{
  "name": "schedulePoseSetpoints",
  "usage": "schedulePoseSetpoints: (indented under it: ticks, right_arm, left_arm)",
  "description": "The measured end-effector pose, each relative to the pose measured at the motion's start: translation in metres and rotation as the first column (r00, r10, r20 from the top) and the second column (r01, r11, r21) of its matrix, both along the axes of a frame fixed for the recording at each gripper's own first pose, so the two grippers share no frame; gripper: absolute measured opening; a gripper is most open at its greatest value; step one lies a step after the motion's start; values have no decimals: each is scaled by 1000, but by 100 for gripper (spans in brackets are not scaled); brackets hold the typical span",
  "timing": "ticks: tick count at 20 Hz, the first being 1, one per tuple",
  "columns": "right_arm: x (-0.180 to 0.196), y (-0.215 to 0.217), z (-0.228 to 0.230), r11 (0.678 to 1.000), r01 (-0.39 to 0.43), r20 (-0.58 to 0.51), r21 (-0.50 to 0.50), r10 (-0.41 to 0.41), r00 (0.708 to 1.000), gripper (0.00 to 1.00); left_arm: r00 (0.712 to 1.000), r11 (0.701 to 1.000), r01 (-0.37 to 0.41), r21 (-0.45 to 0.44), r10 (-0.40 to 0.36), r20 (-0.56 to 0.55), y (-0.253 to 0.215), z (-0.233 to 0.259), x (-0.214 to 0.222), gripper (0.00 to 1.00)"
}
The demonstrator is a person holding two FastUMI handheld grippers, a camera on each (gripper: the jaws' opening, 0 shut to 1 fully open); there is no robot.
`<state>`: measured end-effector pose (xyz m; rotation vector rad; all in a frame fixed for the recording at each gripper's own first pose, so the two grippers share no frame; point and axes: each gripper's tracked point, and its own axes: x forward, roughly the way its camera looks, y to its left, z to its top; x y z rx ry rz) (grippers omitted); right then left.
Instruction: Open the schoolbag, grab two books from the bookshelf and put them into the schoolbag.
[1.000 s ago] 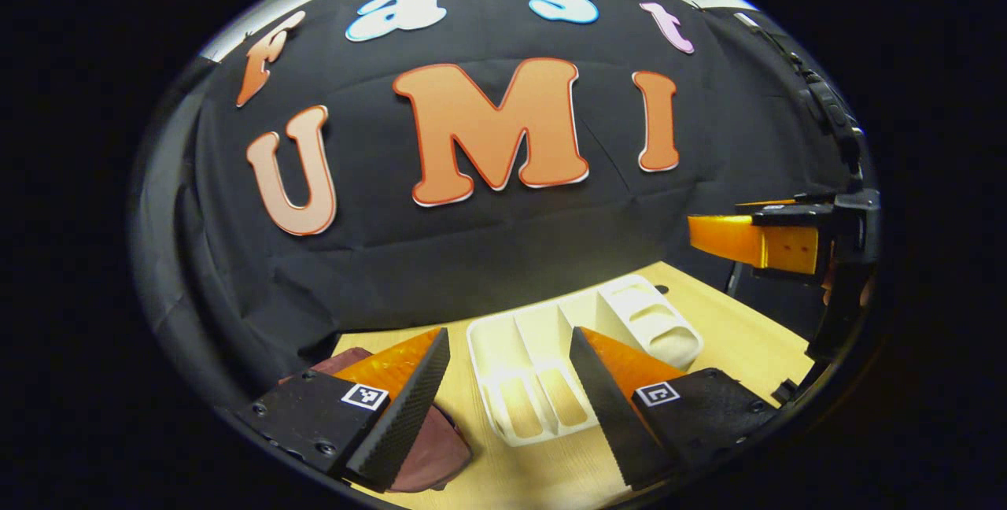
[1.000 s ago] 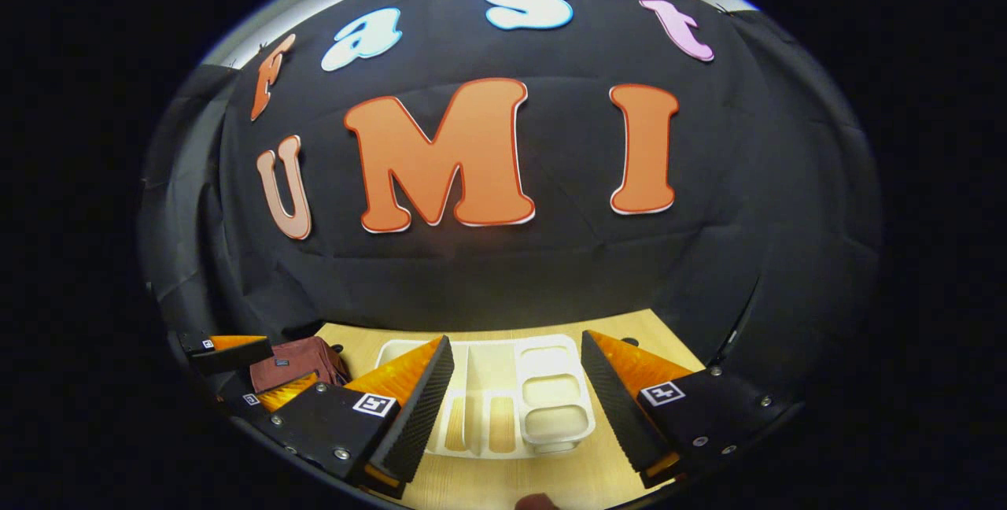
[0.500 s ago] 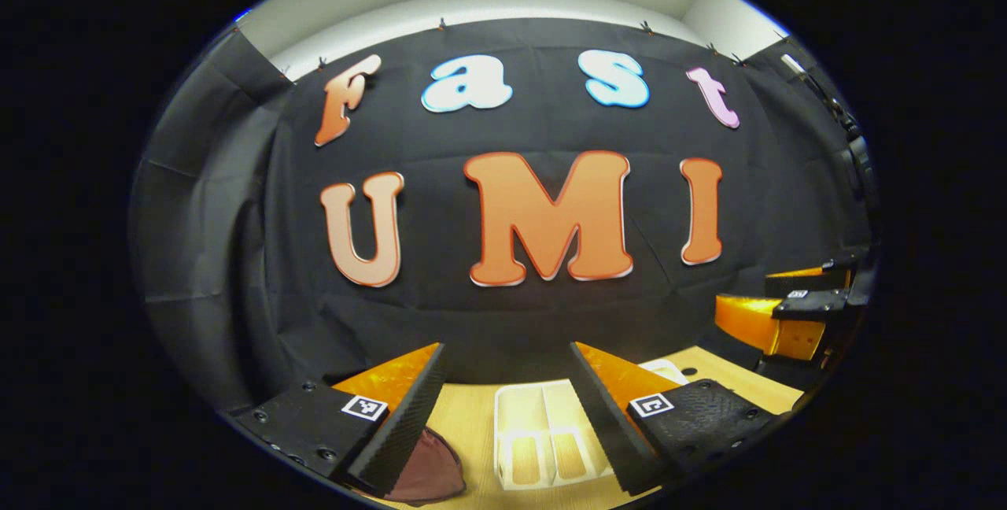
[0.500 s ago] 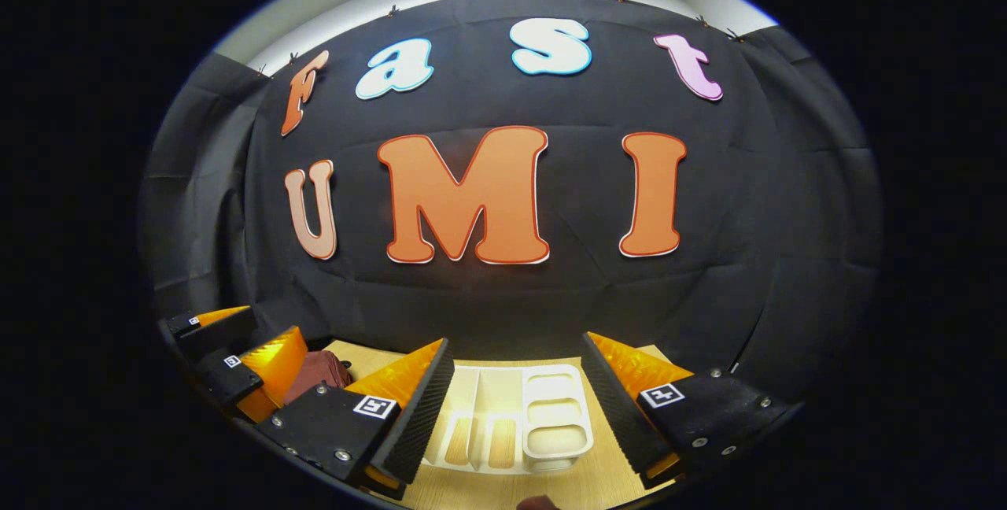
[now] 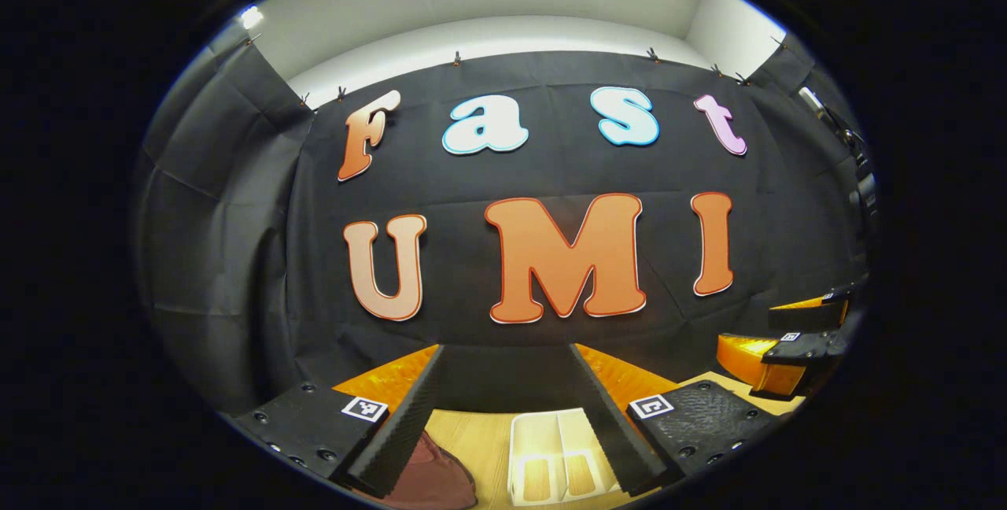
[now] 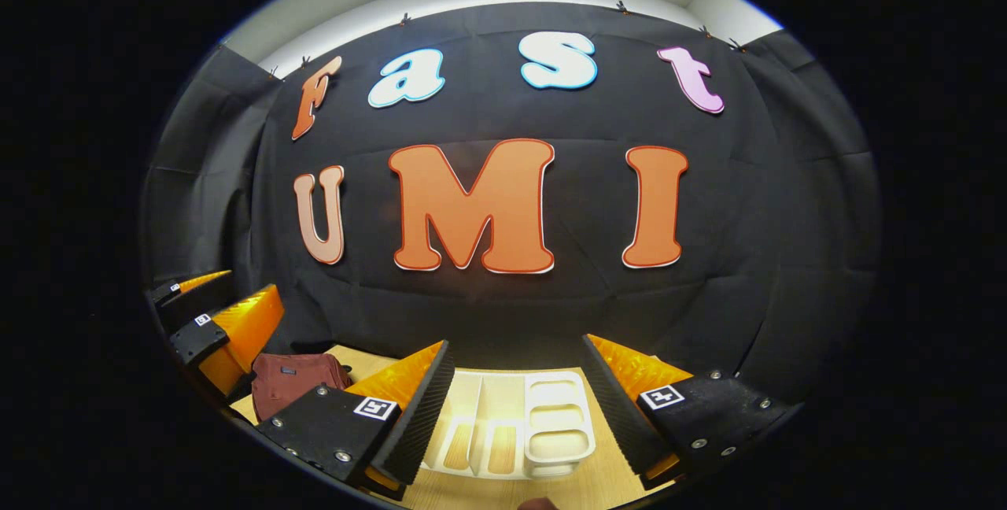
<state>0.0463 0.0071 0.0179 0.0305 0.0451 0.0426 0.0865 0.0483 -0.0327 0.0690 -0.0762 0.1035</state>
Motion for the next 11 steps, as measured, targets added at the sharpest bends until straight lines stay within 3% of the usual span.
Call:
schedulePoseSetpoints:
  ticks: [1, 2, 8, 11]
  right_arm:
    - [0, 1, -2, 1000, 0, -4, 4, 0, 1000, 100]
    - [2, -2, -3, 1000, 9, -2, 5, -9, 1000, 96]
    - [-1, 3, -12, 1000, 9, 9, -10, -9, 1000, 96]
    - [-1, 5, -16, 1000, 9, 10, -12, -9, 1000, 96]
  left_arm:
    - [1000, 1000, 0, -4, 0, 1, 1, -2, -1, 99]
    - [1000, 1000, 6, -9, -6, -8, -1, -5, -1, 100]
    - [999, 999, 28, -36, -29, -25, -5, -13, -1, 95]
    - [998, 999, 40, -25, -41, -49, -10, -19, -6, 99]
